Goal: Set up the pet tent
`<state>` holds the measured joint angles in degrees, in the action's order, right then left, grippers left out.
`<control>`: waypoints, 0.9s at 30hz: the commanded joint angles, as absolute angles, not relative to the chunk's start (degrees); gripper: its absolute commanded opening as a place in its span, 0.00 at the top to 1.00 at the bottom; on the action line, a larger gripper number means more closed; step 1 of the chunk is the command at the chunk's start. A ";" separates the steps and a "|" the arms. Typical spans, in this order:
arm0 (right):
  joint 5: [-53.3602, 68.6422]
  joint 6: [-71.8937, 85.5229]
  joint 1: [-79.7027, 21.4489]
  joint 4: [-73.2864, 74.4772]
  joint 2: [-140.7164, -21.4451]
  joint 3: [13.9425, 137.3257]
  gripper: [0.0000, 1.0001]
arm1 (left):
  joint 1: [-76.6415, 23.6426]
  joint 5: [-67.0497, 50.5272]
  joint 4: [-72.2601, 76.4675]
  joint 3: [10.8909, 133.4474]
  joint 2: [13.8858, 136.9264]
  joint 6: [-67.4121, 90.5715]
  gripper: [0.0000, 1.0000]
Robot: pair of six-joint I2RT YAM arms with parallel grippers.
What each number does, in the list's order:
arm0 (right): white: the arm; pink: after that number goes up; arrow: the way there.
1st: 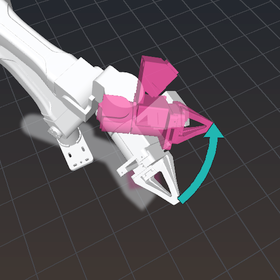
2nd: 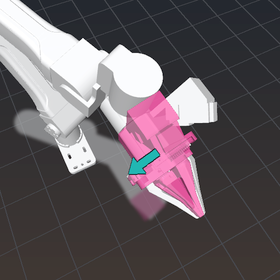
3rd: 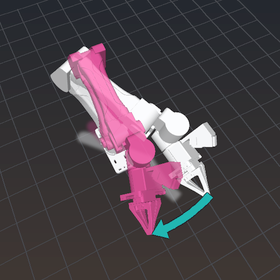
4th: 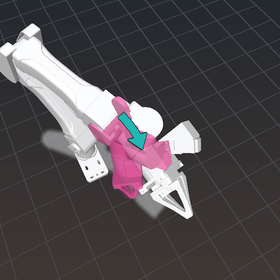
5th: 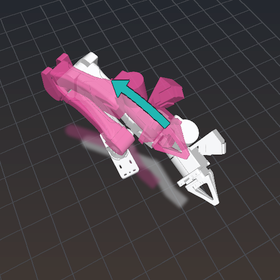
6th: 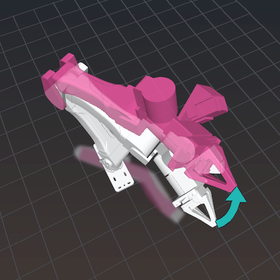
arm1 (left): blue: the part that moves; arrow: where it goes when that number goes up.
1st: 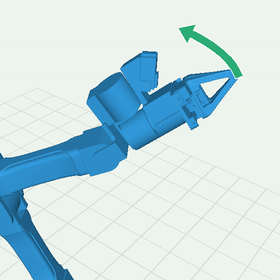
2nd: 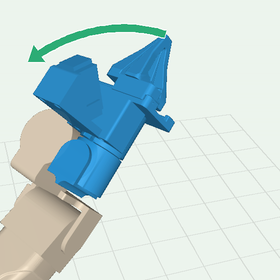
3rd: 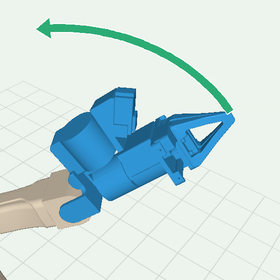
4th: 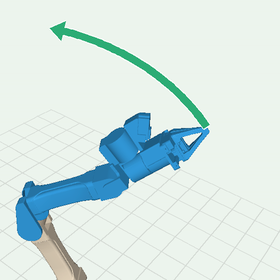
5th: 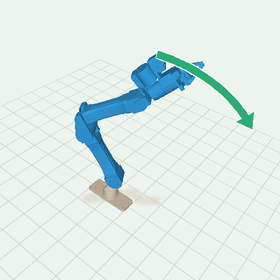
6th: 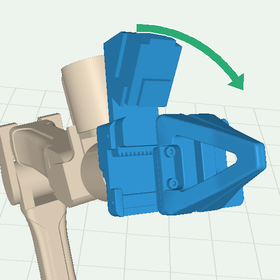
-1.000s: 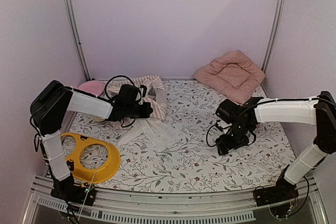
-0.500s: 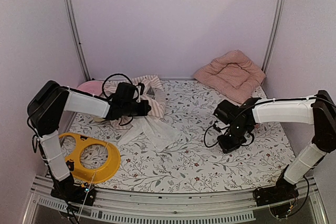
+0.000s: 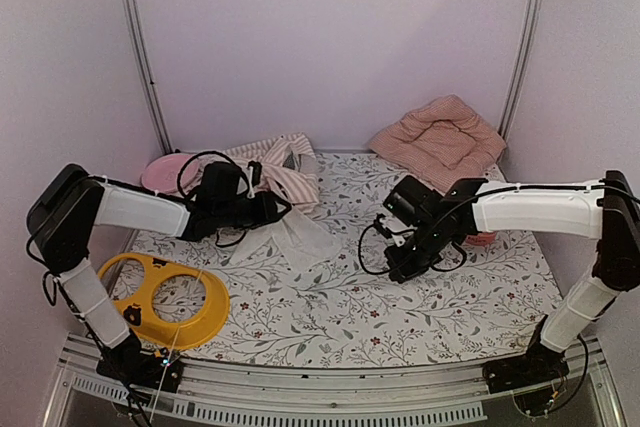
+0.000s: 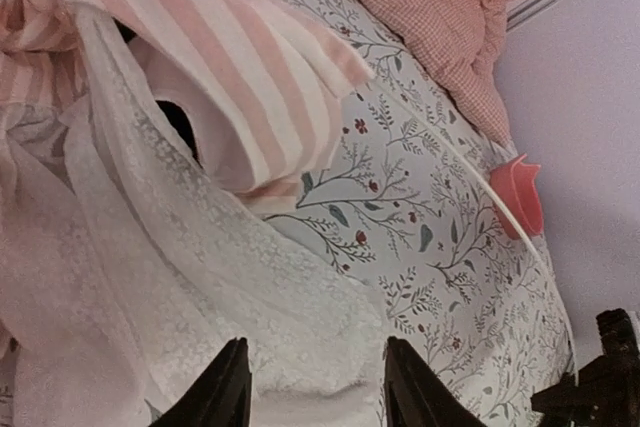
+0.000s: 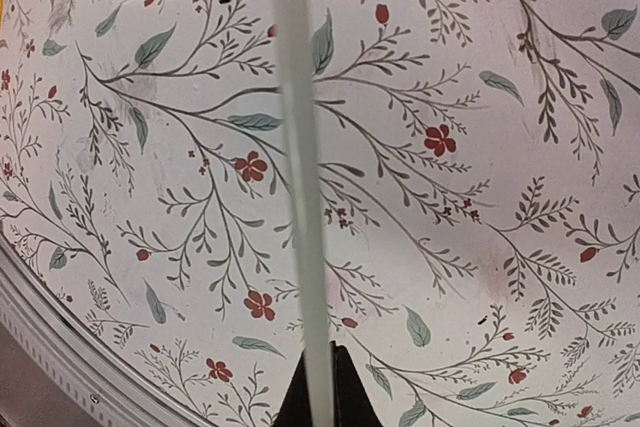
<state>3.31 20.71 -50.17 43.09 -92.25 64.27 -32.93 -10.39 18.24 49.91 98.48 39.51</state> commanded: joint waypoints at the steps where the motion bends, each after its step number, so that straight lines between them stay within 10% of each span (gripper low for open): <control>1: 0.99 23.20 -52.49 36.77 -95.23 67.96 1.00 | -37.34 -13.66 27.09 47.85 95.47 48.66 0.46; 21: 0.90 22.28 -56.45 33.49 -101.18 74.71 1.00 | -46.60 -7.78 34.52 56.34 107.51 63.90 0.47; 27: 0.52 22.16 -56.49 33.36 -100.64 74.42 1.00 | -46.71 -9.17 36.54 57.26 109.16 64.58 0.88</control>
